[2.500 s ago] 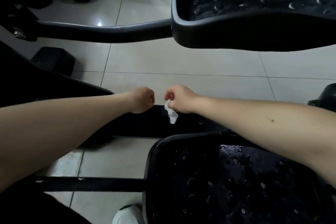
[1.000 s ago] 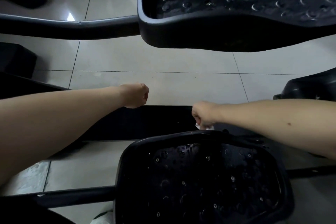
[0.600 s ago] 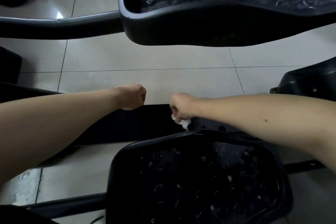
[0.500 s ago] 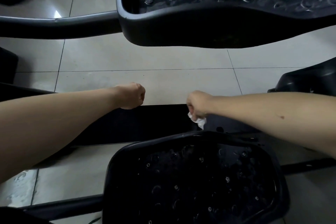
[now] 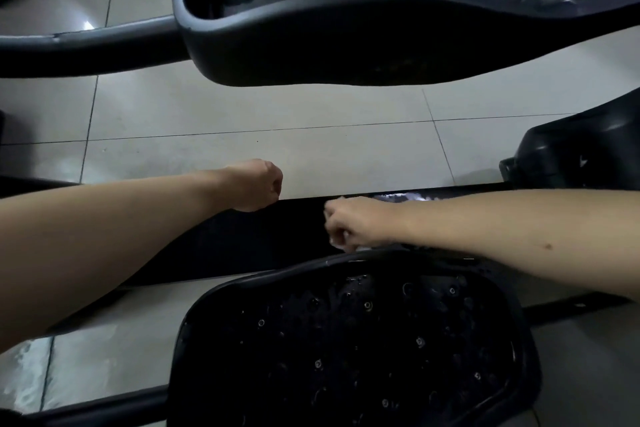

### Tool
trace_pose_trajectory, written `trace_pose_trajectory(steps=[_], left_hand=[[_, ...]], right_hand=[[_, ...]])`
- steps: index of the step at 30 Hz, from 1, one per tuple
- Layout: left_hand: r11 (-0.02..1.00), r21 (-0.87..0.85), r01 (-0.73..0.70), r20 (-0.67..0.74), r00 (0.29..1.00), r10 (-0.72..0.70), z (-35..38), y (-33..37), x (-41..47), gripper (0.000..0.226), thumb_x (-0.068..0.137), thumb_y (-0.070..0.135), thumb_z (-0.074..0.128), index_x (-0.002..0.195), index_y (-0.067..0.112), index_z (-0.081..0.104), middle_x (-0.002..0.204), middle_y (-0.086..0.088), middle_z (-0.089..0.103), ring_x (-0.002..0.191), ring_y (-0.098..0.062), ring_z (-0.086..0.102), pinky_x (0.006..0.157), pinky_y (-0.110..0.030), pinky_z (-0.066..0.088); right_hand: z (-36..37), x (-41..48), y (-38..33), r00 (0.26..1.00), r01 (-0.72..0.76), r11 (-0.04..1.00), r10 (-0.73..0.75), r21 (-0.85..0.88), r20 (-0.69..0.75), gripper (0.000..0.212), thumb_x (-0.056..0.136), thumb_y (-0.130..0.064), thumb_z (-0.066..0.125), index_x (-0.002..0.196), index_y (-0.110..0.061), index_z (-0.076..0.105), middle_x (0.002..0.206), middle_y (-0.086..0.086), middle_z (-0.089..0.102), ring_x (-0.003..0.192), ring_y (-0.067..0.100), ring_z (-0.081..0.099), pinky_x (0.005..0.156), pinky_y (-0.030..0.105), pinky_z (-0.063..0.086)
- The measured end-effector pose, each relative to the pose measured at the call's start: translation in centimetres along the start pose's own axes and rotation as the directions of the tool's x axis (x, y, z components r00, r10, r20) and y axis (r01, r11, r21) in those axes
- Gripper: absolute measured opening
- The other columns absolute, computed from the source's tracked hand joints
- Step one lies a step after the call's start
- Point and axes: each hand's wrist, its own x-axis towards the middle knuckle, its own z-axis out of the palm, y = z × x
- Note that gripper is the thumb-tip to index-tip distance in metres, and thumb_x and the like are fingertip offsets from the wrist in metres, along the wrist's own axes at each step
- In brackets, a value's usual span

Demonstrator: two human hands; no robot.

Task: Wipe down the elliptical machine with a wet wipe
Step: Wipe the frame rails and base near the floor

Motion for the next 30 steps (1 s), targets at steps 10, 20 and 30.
trace_pose_trajectory(steps=[10, 20, 30], left_hand=[[0.994, -0.001, -0.109, -0.031, 0.994, 0.109, -0.2, 3.8, 1.8, 0.018, 0.093, 0.02, 0.057, 0.105, 0.018, 0.07, 0.104, -0.002, 0.069, 0.092, -0.024, 0.062, 0.076, -0.028, 0.049], [0.966, -0.023, -0.257, -0.066, 0.965, 0.255, 0.8, 4.7, 1.8, 0.024, 0.092, 0.022, 0.065, 0.116, 0.02, 0.067, 0.122, 0.002, 0.055, 0.108, -0.021, 0.058, 0.086, -0.028, 0.044], [0.953, 0.005, -0.302, -0.039, 0.953, 0.302, 0.1, 5.5, 1.6, 0.026, 0.094, 0.026, 0.064, 0.12, 0.022, 0.066, 0.127, 0.002, 0.054, 0.109, -0.017, 0.055, 0.091, -0.029, 0.044]], right_hand=[[0.7, -3.0, 5.0, 0.971, -0.235, 0.97, 0.231, 0.069, 0.059, 0.024, 0.062, -0.015, 0.079, 0.056, -0.023, 0.056, 0.057, -0.009, 0.06, 0.05, 0.005, 0.056, 0.048, 0.022, 0.041], [1.2, -0.3, 3.2, 0.984, -0.066, 0.973, 0.1, 0.221, -0.148, 0.015, 0.07, -0.006, 0.075, 0.076, -0.018, 0.069, 0.092, 0.0, 0.064, 0.072, 0.013, 0.062, 0.06, 0.022, 0.045], [0.3, -6.7, 9.6, 0.876, -0.408, 0.867, 0.46, 0.286, -0.144, 0.007, 0.075, -0.01, 0.079, 0.08, -0.013, 0.076, 0.06, -0.015, 0.066, 0.06, 0.003, 0.063, 0.061, 0.019, 0.044]])
